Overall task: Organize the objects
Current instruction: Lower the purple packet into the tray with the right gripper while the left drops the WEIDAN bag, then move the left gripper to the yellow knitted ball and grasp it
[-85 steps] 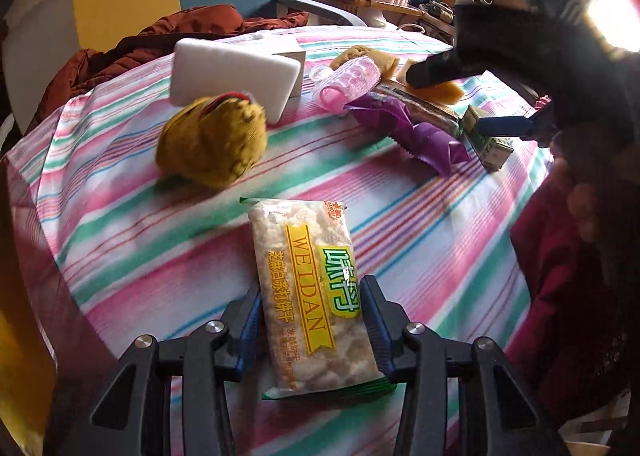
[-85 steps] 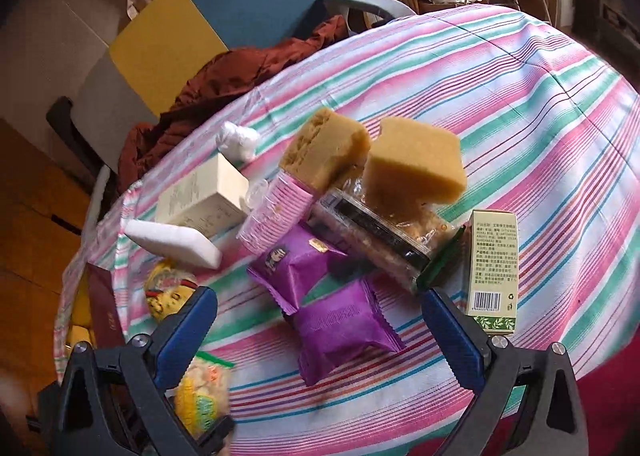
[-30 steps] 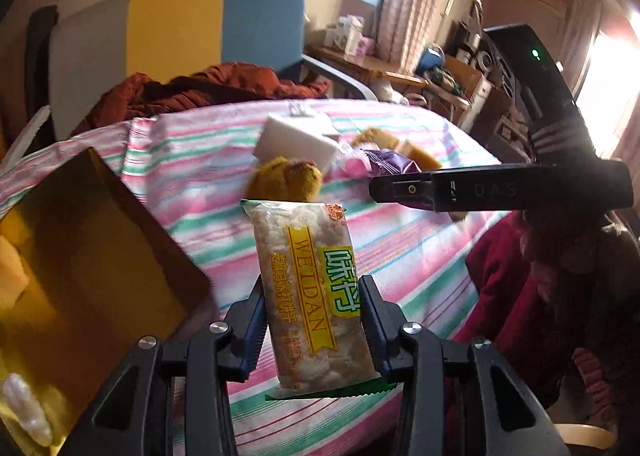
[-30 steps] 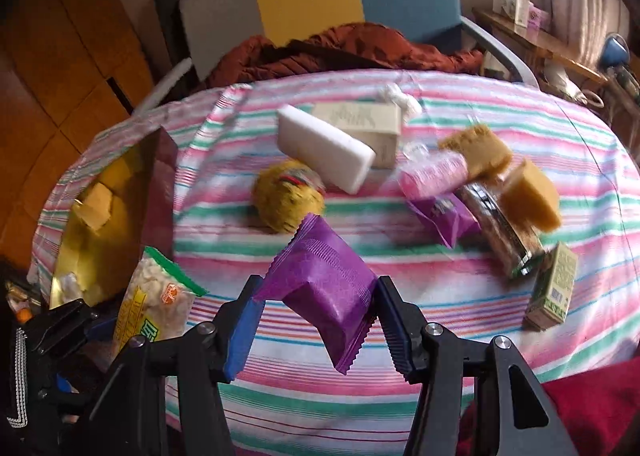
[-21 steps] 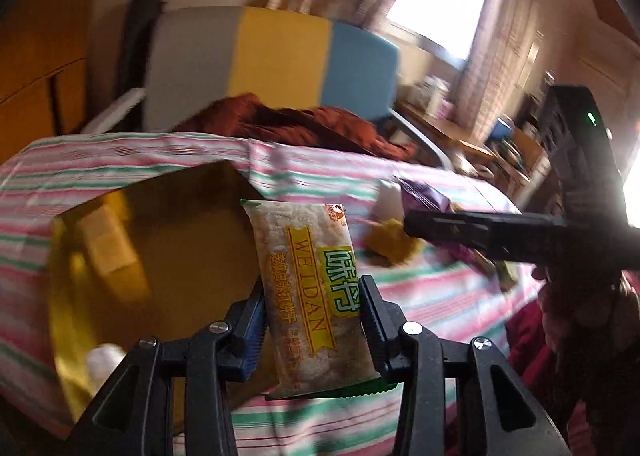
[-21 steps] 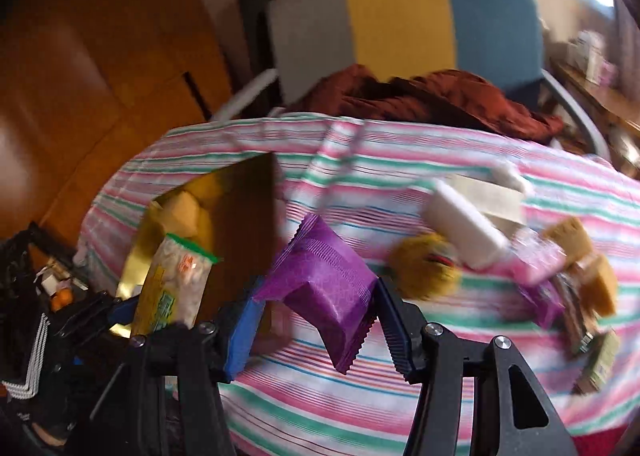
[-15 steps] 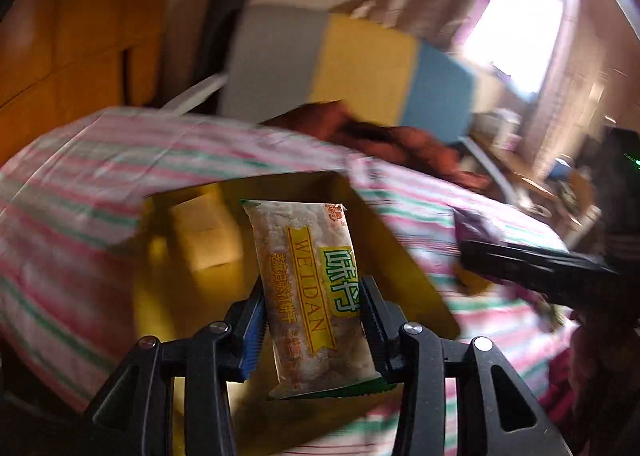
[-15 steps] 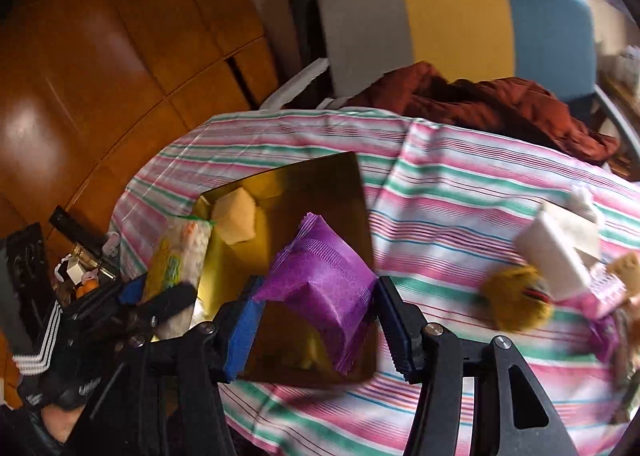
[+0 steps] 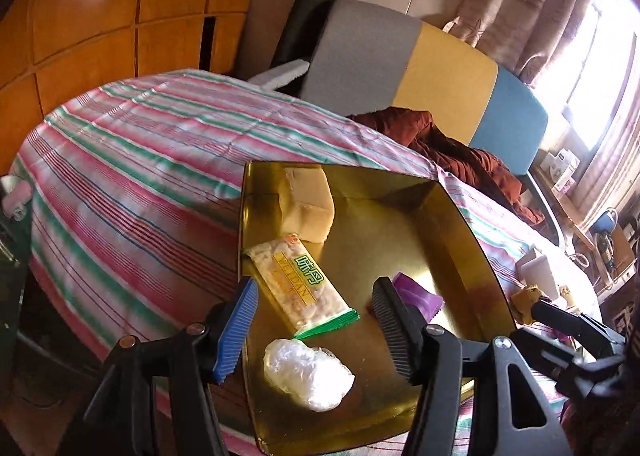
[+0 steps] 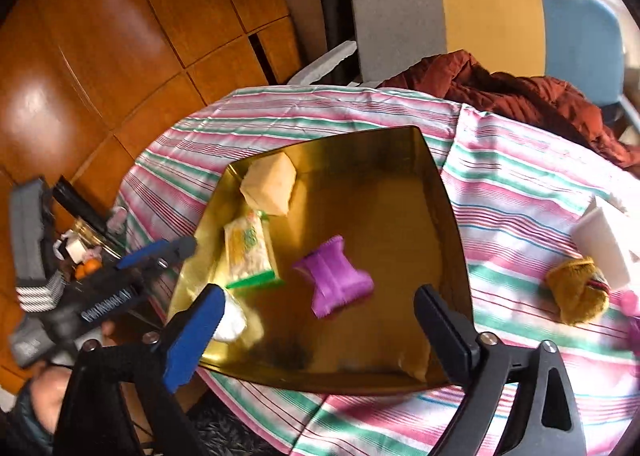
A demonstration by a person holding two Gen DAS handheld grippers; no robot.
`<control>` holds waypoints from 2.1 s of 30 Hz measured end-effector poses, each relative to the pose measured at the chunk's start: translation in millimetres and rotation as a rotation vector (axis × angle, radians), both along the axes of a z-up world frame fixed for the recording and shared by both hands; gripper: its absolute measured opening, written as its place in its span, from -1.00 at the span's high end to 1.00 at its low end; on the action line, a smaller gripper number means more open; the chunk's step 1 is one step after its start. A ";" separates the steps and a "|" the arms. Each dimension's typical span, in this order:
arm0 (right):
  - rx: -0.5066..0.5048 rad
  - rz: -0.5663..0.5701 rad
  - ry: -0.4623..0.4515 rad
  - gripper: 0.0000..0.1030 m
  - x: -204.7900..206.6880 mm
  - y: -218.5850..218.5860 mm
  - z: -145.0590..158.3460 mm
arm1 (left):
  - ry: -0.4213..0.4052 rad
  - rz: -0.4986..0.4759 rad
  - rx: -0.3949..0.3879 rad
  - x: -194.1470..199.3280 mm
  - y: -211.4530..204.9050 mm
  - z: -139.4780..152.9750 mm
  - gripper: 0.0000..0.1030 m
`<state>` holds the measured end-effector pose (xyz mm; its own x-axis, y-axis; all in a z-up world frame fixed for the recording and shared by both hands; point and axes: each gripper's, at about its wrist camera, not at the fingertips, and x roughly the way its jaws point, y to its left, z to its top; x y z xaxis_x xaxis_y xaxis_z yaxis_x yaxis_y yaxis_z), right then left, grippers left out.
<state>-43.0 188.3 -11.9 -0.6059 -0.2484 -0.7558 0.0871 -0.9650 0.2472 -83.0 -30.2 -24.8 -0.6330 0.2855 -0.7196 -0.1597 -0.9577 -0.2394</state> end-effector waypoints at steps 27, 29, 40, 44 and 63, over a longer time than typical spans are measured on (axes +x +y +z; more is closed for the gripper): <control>0.215 -0.178 0.120 -0.99 47.6 18.1 6.1 | 0.074 -0.130 -0.127 46.4 45.4 19.8 -0.20; 0.208 -0.192 0.113 -0.99 48.4 24.6 4.9 | 0.068 -0.142 -0.132 47.3 49.9 18.5 -0.20; 0.197 -0.302 0.082 -0.99 60.9 73.6 -2.3 | 0.060 -0.268 -0.173 58.6 85.4 14.0 -0.20; 0.193 -0.375 0.054 -0.99 70.1 102.9 -6.8 | 0.049 -0.328 -0.182 63.3 102.4 8.8 -0.20; 0.108 -0.813 -0.056 -0.99 142.7 286.3 -4.3 | 0.067 -0.539 -0.189 74.8 174.9 18.6 -0.20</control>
<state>99.7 474.6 -16.1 -0.5255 0.3279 -0.7851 -0.6593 -0.7402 0.1322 -8.2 144.7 -6.1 -0.4797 0.4506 -0.7529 -0.6462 -0.7619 -0.0443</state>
